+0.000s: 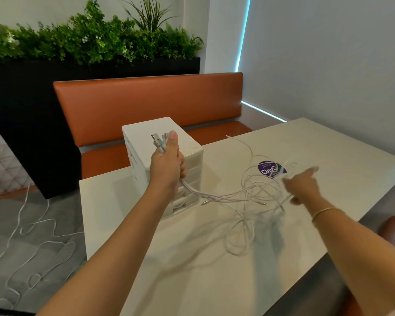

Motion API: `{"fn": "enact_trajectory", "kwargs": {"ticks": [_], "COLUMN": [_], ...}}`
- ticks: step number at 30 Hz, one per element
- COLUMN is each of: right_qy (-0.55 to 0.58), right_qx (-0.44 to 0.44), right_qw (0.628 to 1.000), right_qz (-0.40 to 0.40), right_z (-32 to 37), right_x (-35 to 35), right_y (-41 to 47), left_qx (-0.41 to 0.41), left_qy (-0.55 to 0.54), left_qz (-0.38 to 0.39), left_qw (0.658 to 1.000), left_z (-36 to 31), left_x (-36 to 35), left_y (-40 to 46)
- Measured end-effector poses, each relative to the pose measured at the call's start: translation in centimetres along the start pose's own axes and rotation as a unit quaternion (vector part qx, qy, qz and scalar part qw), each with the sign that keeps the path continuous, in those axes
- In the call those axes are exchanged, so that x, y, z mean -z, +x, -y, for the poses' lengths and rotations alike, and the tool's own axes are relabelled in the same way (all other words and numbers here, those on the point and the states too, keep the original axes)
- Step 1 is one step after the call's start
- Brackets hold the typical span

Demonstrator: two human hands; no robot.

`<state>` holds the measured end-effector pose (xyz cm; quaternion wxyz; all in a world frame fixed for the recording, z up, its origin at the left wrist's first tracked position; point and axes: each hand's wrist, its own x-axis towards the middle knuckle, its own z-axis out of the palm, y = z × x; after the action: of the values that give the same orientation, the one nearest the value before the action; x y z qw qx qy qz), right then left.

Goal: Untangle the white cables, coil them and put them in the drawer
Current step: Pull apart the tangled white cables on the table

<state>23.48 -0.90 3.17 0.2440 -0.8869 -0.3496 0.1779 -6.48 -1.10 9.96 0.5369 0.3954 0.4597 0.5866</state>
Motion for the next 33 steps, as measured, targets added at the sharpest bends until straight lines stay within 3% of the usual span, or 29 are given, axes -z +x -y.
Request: {"fn": "enact_trajectory", "kwargs": {"ticks": [2, 4, 6, 8, 10, 11, 13, 15, 18, 24, 27, 33], "right_qy": [-0.011, -0.175, -0.371, -0.422, -0.329, -0.214, 0.044, 0.140, 0.165, 0.081, 0.048, 0.021], "right_qx": [0.017, 0.034, 0.059, 0.125, 0.252, 0.310, 0.357, 0.358, 0.316, 0.353, 0.365, 0.363], "right_qw": [0.998, 0.984, 0.924, 0.893, 0.908, 0.923, 0.918, 0.869, 0.843, 0.850, 0.850, 0.840], "right_qz": [-0.054, -0.003, 0.073, 0.091, 0.065, 0.072, 0.169, 0.309, 0.403, 0.384, 0.377, 0.403], "right_z": [0.0, -0.2, -0.2, 0.7, 3.0, 4.5, 7.6, 9.3, 9.5, 8.5, 8.8, 9.4], "right_x": [2.1, 2.7, 2.0, 0.4, -1.5, -2.4, -4.1, -5.7, -7.2, -8.1, -8.6, -9.1], "right_y": [1.6, 2.2, 1.5, 0.0, -3.0, -5.4, -11.4, -15.7, -17.9, -17.7, -18.6, -20.1], "left_qx": [-0.007, -0.005, 0.006, 0.022, 0.041, 0.050, 0.066, 0.085, 0.123, 0.176, 0.183, 0.188], "left_qy": [-0.011, -0.022, -0.025, -0.030, -0.051, -0.065, -0.100, -0.127, -0.153, -0.358, -0.371, -0.316], "left_qz": [-0.010, -0.011, -0.006, -0.001, 0.000, 0.002, 0.013, 0.005, -0.015, -0.052, -0.058, -0.088], "left_qw": [1.000, 1.000, 1.000, 0.999, 0.998, 0.997, 0.993, 0.988, 0.980, 0.916, 0.909, 0.926], "left_z": [-0.3, -0.3, -0.1, 0.4, 1.1, 1.4, 2.0, 2.6, 3.7, 4.6, 4.9, 5.1], "left_x": [0.5, 0.8, 0.7, 0.5, 0.5, 0.5, 0.5, 0.8, 2.4, 6.9, 8.3, 9.4], "left_y": [0.4, 0.6, 0.5, 0.2, 0.0, -0.2, -0.4, -0.7, -1.0, -0.8, -0.8, -1.3]}}
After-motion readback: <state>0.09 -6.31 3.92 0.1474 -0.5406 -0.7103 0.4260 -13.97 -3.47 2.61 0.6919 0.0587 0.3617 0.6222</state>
